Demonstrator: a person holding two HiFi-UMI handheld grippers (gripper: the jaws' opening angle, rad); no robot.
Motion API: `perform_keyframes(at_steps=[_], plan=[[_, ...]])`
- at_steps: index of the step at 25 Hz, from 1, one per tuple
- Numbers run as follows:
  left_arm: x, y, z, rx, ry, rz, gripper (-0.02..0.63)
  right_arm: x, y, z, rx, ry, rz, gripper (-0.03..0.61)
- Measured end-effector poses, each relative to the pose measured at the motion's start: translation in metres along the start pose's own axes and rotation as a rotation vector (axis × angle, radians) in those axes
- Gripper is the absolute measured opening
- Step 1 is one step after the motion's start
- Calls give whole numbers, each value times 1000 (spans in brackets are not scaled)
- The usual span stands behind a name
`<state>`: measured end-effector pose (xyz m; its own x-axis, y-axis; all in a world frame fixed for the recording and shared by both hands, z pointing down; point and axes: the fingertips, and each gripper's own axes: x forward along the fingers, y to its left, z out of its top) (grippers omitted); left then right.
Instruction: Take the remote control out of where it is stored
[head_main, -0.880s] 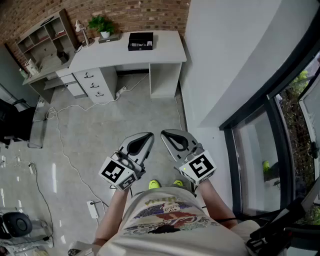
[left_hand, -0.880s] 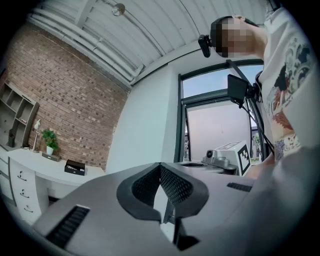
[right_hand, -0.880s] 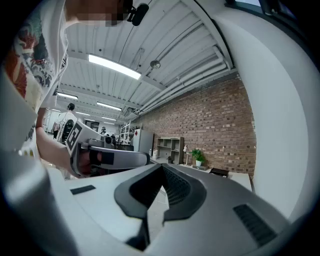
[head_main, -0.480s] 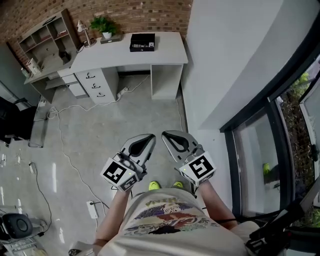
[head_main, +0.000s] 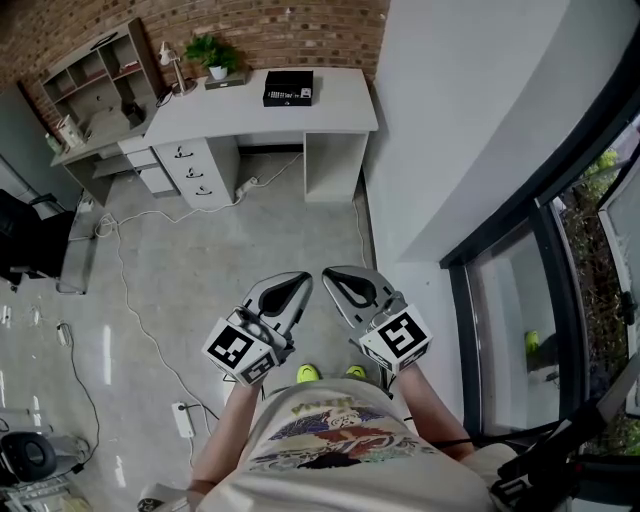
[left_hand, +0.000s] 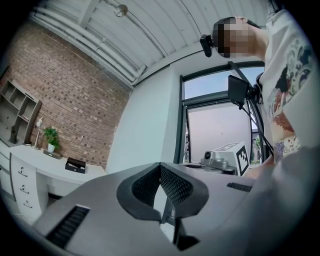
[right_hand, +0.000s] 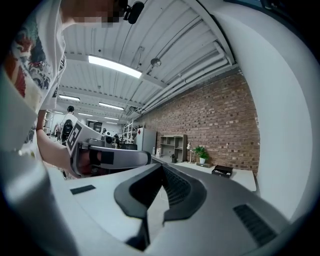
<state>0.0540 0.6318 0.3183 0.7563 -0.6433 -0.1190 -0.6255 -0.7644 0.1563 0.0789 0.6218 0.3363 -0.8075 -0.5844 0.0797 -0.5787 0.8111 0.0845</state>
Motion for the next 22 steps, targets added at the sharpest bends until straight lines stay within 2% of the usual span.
perform_keyframes(at_steps=[22], plan=[[-26, 1, -8, -7, 8, 17, 3, 11, 23, -9, -10, 35, -6, 8]])
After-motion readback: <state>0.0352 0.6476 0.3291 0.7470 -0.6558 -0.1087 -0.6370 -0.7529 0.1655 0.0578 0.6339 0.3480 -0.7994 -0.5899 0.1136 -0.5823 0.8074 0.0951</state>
